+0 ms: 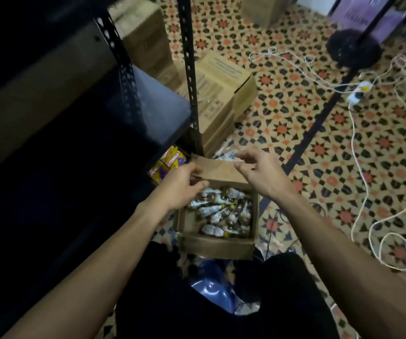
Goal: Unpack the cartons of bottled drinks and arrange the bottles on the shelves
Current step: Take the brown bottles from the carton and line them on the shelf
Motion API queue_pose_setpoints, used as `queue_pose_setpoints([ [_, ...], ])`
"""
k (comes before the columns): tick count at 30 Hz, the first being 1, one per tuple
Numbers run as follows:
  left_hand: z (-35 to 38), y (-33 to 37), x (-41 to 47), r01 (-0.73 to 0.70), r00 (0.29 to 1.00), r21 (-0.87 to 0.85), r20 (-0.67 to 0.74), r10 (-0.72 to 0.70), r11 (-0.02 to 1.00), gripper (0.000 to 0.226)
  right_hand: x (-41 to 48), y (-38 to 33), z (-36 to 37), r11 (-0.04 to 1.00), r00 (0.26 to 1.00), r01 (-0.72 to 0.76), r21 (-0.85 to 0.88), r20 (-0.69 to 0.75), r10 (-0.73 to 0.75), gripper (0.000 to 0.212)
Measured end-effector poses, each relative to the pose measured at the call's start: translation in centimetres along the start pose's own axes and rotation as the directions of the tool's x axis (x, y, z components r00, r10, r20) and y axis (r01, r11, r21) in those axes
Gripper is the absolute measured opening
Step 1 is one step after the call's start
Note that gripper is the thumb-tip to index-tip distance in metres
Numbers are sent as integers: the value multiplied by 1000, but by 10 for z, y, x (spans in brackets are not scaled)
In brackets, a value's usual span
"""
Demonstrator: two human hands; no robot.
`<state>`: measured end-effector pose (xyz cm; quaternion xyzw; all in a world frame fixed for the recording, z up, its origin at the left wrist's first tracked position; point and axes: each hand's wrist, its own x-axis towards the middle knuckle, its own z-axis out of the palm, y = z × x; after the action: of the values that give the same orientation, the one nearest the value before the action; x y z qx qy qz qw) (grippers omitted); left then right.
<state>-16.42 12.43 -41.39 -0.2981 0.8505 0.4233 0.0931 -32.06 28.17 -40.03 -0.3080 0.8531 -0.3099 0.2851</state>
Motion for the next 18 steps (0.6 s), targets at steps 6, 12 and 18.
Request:
queue_pose_setpoints([
  [6, 83, -85, 71, 18, 995, 63, 95, -24, 998, 43, 47, 107, 84, 995, 993, -86, -51, 76, 90, 32],
  [12, 172, -154, 160, 1, 970, 212, 236, -52, 977, 49, 93, 218, 170, 961, 967, -202, -191, 115, 226, 23],
  [18, 249, -199, 221, -49, 957, 204, 291, -13, 978, 47, 132, 317, 237, 888, 884, -308, -341, 243, 400, 29],
])
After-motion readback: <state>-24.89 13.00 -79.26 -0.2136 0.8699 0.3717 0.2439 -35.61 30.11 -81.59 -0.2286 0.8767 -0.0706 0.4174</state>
